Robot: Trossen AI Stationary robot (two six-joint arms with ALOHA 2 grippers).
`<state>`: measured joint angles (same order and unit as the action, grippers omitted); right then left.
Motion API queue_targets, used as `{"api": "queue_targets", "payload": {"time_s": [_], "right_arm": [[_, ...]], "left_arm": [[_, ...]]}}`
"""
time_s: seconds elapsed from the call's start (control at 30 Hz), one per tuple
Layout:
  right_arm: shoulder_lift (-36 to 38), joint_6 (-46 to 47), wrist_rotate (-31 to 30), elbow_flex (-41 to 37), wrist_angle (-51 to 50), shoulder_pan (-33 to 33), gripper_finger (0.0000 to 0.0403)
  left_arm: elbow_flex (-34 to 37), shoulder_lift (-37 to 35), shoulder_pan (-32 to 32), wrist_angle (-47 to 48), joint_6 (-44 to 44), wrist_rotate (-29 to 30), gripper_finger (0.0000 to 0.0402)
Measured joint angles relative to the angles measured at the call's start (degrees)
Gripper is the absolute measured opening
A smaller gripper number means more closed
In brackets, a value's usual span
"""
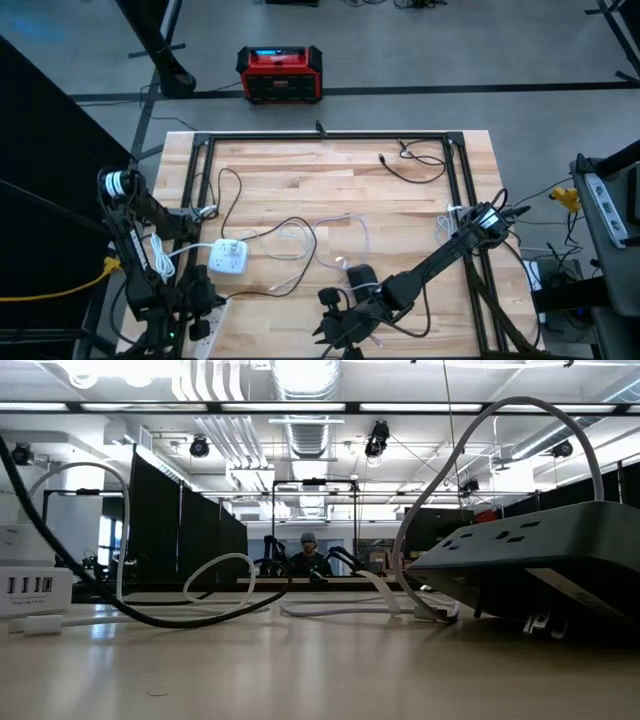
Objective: Insert USB
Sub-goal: Insert the middle left black charger cable into the bottom white outlet extension
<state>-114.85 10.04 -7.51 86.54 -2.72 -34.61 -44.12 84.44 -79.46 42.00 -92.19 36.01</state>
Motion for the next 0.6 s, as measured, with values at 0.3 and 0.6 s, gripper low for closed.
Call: {"api": "queue_targets", "payload": {"time_s": [0.3, 0.6], "right_arm": [[0.0, -0.86, 0.0, 0.0, 0.04, 0.0, 0.0048], [-0.02, -5.38, 0.01, -0.02, 6.35, 0.01, 0.0064]], "left_arm": [[-2.62, -1.17, 2.47, -0.51, 6.4, 1.59, 0.001], [-10.04, -1.95, 6.63, 4.7, 16.85, 3.02, 0.001]]}}
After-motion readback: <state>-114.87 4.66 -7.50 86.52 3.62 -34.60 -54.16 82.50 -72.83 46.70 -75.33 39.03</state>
